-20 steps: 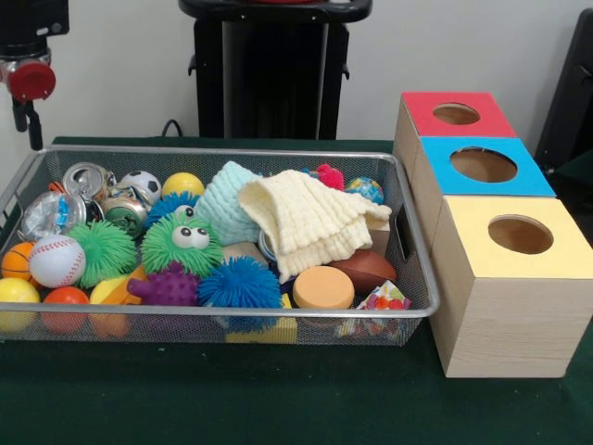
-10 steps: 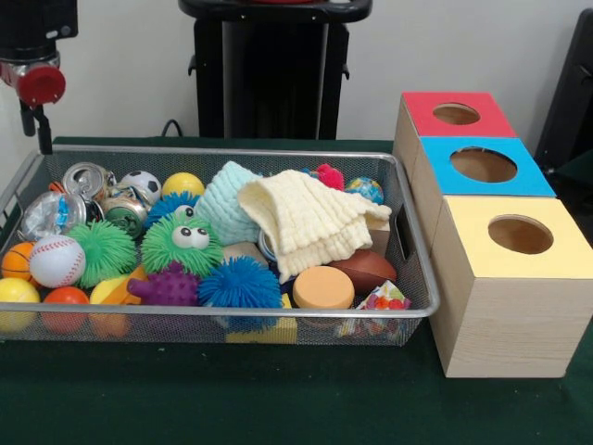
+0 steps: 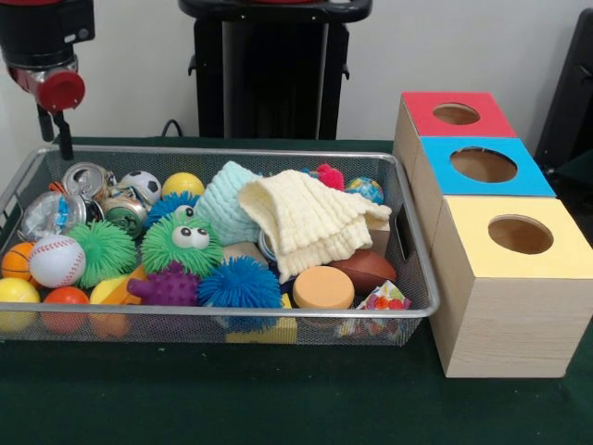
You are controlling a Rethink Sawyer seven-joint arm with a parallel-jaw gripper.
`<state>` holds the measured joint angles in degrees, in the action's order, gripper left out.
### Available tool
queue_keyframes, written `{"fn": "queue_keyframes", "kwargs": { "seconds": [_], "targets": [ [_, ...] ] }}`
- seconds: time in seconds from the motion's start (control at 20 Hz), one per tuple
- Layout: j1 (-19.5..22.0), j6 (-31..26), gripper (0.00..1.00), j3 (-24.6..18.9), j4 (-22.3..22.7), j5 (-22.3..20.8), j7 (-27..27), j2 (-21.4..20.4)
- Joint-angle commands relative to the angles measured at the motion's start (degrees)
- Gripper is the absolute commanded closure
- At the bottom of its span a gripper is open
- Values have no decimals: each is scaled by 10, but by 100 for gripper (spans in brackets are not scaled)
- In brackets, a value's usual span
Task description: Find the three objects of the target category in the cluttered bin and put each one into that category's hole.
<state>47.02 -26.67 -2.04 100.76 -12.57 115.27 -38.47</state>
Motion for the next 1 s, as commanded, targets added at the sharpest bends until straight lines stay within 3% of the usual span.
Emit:
{"fn": "queue_keyframes", "kwargs": {
  "seconds": [0.05,0.3,0.75,1.0],
  "targets": [
    [22,-41,0,-33,-38,20,15,50],
    [49,-22,0,-67,-78,18,-15,117],
    [46,-19,0,-67,-82,11,-6,118],
    [41,-12,0,-56,-63,11,8,97]
  ]
}}
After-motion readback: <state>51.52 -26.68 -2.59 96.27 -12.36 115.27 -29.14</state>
